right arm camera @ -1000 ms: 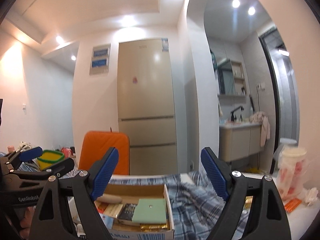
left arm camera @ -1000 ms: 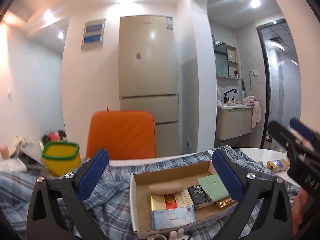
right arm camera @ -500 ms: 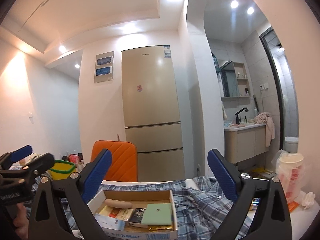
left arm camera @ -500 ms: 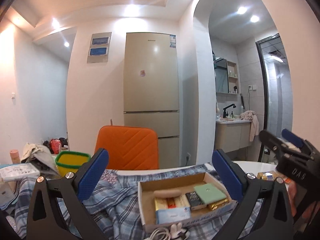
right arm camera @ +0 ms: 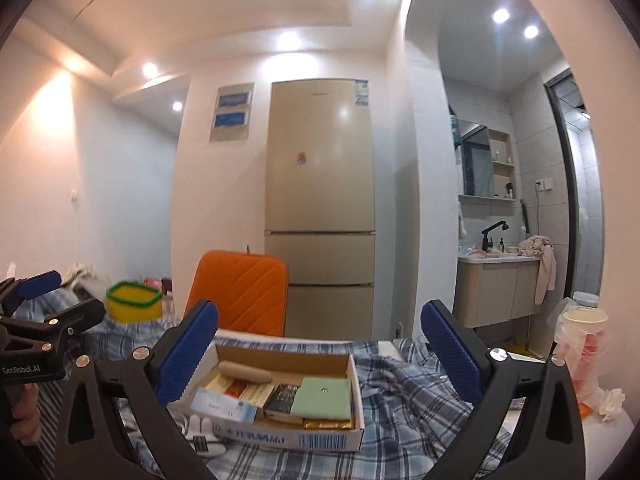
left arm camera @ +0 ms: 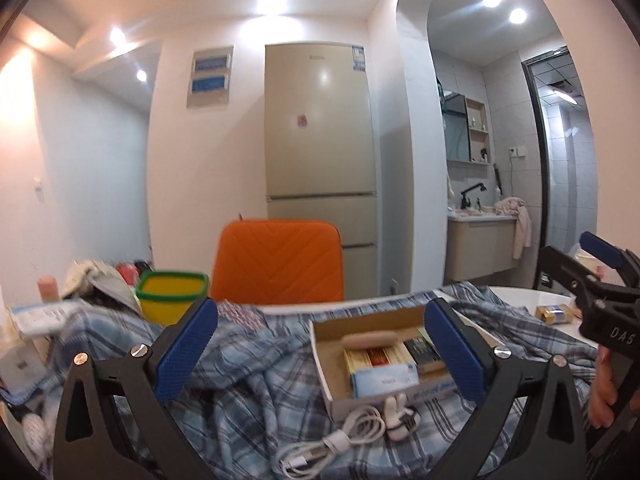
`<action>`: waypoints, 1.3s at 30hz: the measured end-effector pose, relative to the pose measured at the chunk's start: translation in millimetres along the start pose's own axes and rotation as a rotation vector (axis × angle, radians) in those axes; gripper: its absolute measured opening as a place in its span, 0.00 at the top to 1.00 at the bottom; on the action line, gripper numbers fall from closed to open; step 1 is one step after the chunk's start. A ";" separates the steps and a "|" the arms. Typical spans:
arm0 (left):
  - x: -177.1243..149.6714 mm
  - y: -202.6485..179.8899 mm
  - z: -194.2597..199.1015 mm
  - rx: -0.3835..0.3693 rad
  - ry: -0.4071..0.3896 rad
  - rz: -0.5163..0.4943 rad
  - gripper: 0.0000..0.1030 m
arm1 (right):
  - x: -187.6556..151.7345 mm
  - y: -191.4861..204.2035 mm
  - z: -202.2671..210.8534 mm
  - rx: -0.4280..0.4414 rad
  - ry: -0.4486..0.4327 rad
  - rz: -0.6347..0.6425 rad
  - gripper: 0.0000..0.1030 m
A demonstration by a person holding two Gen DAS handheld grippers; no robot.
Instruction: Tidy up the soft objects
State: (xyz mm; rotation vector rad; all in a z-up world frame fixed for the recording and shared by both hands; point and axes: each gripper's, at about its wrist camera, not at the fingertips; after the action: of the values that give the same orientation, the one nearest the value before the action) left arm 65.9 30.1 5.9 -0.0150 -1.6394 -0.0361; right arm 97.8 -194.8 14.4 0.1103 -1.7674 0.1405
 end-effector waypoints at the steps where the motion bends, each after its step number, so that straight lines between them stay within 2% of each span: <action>1: -2.5 -1.0 -0.8 -0.006 0.011 -0.006 0.00 | -1.2 2.6 -1.7 0.003 0.008 0.012 0.00; 6: -12.4 -6.4 5.1 -0.022 0.018 -0.023 0.00 | -5.2 9.0 -3.0 0.003 0.016 0.038 0.00; 10: -12.6 -10.9 8.9 -0.008 -0.001 -0.045 0.00 | -3.9 3.1 -2.1 -0.024 0.011 0.026 0.00; 13: -12.2 -7.5 15.0 -0.038 -0.023 -0.022 0.00 | -4.5 3.1 -2.9 -0.040 0.022 0.029 0.00; 17: -11.7 -2.3 24.0 0.048 -0.063 -0.029 0.00 | -6.3 4.7 -7.5 -0.036 0.047 0.036 0.00; 20: -14.4 -3.5 18.6 0.017 -0.034 -0.030 0.00 | -7.1 0.5 -6.7 -0.028 0.047 0.012 0.00; 23: -14.4 -1.7 18.8 -0.115 -0.028 0.010 0.00 | -8.8 -0.4 -8.1 -0.007 0.057 0.002 0.00; 25: -13.8 -2.6 18.7 -0.074 -0.029 -0.007 0.00 | -10.0 4.8 -11.4 -0.016 0.076 0.032 0.00; 31: -14.6 1.0 14.3 -0.069 -0.004 0.014 0.00 | -10.6 18.4 -16.0 0.016 0.097 0.096 0.00; 34: -18.7 -3.2 9.9 -0.071 0.027 -0.002 0.00 | -10.8 20.3 -24.2 0.094 0.157 0.081 0.00; 39: -20.0 -0.6 5.8 -0.067 0.042 0.010 0.00 | -13.9 15.7 -40.6 0.070 0.234 0.054 0.00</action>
State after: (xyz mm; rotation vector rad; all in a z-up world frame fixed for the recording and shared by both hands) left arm 61.5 29.9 -14.5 -0.0732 -1.5957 -0.0834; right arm 137.5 -173.1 8.3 0.0928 -1.5333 0.2453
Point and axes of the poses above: each gripper's, at about its wrist camera, not at the fingertips, and z roughly against the way its jaws point, y to its left, x to its top, and after that the axes turned 13 degrees about -y, right-handed
